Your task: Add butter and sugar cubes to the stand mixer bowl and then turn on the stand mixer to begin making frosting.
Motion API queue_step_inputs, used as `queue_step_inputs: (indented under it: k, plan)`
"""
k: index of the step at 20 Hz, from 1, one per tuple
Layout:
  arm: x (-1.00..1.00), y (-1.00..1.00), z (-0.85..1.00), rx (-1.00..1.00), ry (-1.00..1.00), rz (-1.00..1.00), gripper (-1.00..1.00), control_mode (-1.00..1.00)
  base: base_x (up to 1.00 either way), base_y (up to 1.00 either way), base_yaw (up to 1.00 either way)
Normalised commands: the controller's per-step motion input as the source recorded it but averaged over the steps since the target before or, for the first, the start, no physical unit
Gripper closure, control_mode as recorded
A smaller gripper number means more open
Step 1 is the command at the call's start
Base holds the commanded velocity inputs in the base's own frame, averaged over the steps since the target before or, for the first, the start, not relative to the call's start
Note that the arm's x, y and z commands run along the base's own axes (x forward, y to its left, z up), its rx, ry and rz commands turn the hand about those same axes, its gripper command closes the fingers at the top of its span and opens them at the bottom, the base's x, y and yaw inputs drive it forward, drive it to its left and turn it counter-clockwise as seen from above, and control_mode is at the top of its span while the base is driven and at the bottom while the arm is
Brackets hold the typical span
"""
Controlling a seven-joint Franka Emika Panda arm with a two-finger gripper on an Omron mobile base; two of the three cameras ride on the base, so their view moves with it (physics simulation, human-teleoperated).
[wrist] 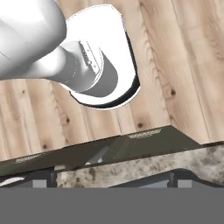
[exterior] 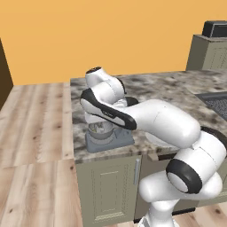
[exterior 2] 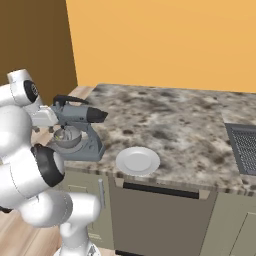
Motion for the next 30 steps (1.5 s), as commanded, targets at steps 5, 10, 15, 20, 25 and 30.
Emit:
queue_step_inputs:
  k: [5,10,15,20,25,30]
  plan:
    - [0.08,-0.36,0.00,-0.05,0.02,-0.01,-1.00,-1.00,0.00,0.00,0.00]
    - [0.17,-0.04,0.00,-0.03,0.00,0.00,-1.00,-1.00,0.00,0.00,0.00]
    - [0.18,0.00,0.01,0.00,0.01,0.00,-1.00,-1.00,0.00,0.00,0.00]
    - [0.11,0.12,0.00,0.00,0.01,0.00,-1.00,-1.00,0.00,0.00,0.00]
    - [0.00,0.30,0.02,0.00,-0.02,0.00,-1.00,-1.00,0.00,0.00,0.00]
    - [0.24,0.16,0.11,-0.03,-0.07,0.00,-1.00,-1.00,0.00,0.00,0.00]
